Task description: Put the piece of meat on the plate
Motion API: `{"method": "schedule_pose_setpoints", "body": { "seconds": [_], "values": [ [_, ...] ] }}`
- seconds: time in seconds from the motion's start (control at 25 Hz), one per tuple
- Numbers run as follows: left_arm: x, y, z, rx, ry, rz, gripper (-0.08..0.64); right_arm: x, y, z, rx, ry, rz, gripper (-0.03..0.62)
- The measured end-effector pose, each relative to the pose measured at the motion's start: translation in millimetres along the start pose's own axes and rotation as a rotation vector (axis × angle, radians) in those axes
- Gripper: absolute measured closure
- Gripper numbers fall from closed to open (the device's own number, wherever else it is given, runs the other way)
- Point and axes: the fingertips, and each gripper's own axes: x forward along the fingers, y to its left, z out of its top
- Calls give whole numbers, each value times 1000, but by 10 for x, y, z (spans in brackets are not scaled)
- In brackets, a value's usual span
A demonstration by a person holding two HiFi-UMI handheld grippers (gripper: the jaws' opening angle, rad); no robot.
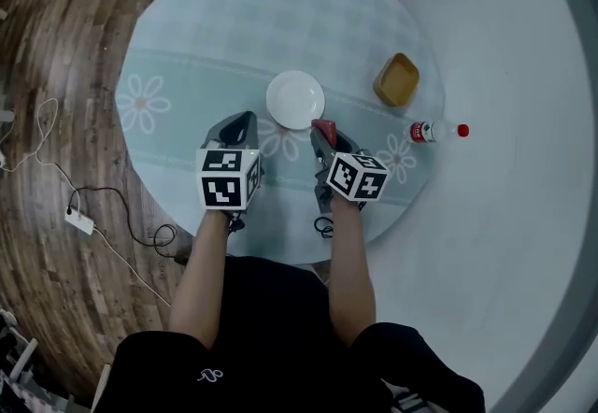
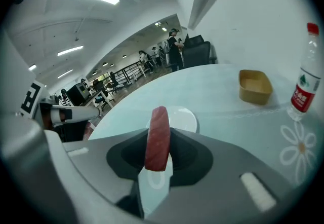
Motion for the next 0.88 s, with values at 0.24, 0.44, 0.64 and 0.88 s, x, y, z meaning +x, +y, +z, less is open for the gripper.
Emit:
{"method": "schedule_pose_setpoints", "body": {
  "seconds": [0.24,0.44,0.64,0.88],
  "values": [
    [10,233,146,-39,-27,53,566,692,63,24,-73,132,89,489],
    [-56,488,154,-85,-40,103,566,1047,119,105,-80,177,143,489],
    [-168,631,114,-110,-50,141,566,1258,178,79,-95,204,181,489],
    [-284,629,127,-116,-71,145,566,1281,169,93,-118,213,191,467]
  ]
}}
